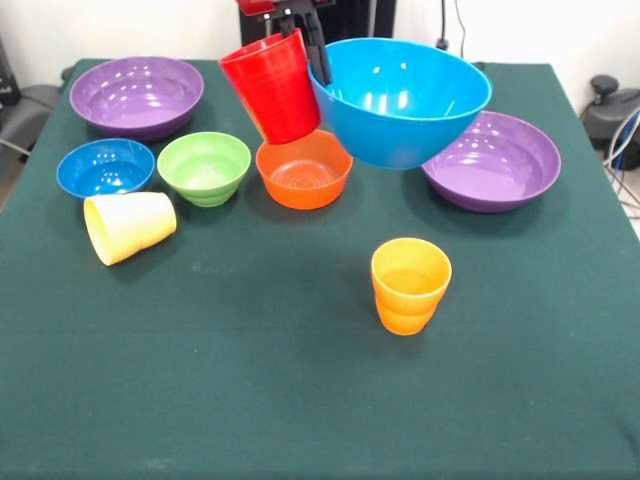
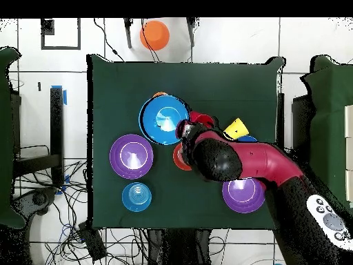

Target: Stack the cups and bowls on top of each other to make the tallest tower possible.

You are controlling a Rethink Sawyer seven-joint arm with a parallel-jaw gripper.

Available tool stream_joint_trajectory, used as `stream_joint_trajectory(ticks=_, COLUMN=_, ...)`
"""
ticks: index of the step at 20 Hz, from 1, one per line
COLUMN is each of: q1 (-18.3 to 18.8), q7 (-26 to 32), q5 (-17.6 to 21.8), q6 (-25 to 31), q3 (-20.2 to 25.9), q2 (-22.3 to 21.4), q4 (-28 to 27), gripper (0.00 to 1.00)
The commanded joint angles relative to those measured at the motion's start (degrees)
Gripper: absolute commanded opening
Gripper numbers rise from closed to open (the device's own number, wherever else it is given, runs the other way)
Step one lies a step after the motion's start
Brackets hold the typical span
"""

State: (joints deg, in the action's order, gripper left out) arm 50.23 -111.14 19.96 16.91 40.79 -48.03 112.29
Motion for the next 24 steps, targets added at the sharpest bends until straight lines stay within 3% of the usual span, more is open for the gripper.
stream_joint_trajectory(ticks=1, q1=-3.7, q7=-4.0, q5=3.5, q6=-2.6, q3=-4.6, q2=0.6, q4=0.5, gripper=0.00)
stream_joint_trajectory(ticks=14, q1=-5.7, q7=-3.9, q5=3.9, q6=-4.4, q3=-6.6, q2=1.9, q4=-0.7, gripper=0.00)
stream_joint_trajectory(ticks=24, q1=-7.7, q7=-2.7, q5=-0.3, q6=3.5, q3=-5.9, q2=-3.5, q4=-2.2, gripper=0.00)
